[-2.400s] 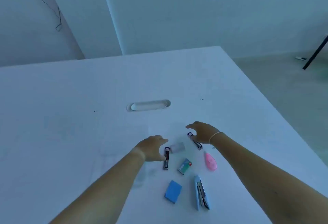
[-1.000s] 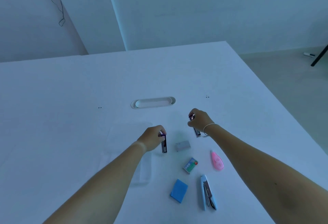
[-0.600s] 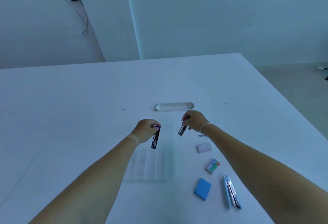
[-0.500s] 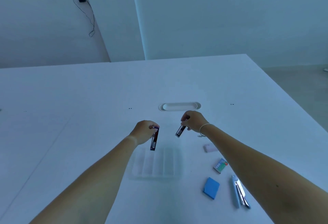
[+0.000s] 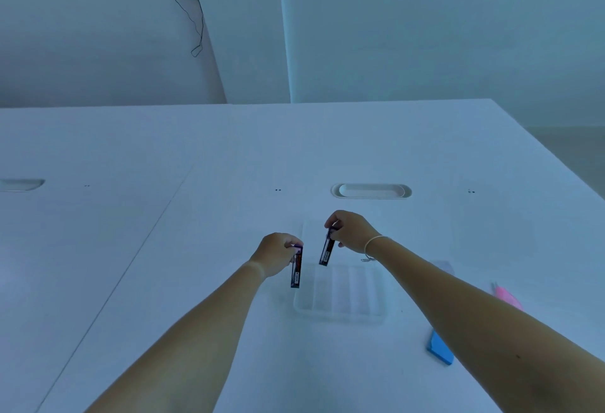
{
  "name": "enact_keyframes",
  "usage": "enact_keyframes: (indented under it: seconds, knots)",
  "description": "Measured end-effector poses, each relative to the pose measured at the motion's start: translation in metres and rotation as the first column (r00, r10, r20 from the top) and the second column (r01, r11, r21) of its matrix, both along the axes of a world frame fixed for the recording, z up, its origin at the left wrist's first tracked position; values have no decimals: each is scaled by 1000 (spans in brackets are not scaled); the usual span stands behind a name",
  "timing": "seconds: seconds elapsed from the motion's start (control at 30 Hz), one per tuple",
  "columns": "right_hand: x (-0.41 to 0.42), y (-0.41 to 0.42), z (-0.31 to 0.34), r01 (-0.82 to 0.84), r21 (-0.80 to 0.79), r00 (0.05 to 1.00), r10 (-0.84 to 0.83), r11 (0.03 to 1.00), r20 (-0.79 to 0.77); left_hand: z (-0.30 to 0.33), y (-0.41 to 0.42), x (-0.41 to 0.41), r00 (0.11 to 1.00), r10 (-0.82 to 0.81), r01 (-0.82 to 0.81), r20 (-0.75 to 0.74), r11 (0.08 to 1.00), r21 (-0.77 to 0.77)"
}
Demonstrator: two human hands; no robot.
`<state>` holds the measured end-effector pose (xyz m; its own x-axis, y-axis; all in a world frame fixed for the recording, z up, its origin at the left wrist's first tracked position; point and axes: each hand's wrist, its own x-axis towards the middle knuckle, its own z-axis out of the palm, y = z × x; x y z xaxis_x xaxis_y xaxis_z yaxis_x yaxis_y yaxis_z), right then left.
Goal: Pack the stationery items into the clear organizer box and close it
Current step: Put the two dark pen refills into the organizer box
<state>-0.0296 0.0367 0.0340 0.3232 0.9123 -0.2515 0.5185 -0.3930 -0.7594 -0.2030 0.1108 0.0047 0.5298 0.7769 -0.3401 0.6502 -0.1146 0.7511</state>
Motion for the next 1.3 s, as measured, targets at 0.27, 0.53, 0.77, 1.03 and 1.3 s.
enact_keyframes:
  seconds: [0.27,0.53,0.77,1.03,1.3]
  knots:
    - [3,0,-7,40,-8,999,-39,999,38,-21,-7,7,995,-95,94,-30,995,-8]
    - [-2,4,-18,14,-46,999,-12,999,29,-34,-14,-2,937,-233,283,-259,943,176]
    - [-29,13,-30,-23,-61,999,21,998,-37,-24,4,-16,938,-187,261,-293,935,239]
    - [-49,3,-56,-55,-133,998,52,990,-28,-20,12,-20,946,-169,243,-276,934,263]
    - [-22,-13,-53,26,-74,998,-21,997,64,-14,5,-3,942,-206,275,-264,925,261]
